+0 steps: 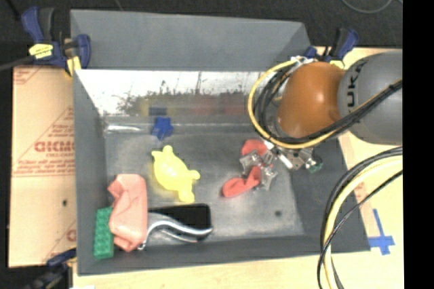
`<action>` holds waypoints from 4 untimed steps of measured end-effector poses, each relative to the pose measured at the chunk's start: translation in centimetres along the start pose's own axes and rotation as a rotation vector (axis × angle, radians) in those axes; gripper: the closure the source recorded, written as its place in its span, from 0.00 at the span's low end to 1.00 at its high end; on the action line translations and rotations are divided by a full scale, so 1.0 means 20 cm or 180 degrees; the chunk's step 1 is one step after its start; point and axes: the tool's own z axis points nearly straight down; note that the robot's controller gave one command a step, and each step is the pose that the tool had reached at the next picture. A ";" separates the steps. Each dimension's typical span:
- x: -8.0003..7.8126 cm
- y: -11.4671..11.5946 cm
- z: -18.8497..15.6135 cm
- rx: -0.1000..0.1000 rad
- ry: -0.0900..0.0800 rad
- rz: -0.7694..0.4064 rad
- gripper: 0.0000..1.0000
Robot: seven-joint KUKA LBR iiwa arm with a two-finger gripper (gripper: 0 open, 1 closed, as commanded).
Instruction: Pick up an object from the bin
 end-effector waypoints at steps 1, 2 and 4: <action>0.00 0.00 0.00 0.0000 0.0000 -0.0001 1.00; 0.00 0.00 0.00 0.0001 0.0000 -0.0002 1.00; 0.00 0.00 0.00 0.0001 0.0000 -0.0003 1.00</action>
Offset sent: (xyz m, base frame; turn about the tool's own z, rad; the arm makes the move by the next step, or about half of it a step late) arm 0.0000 0.0000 0.0000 0.0000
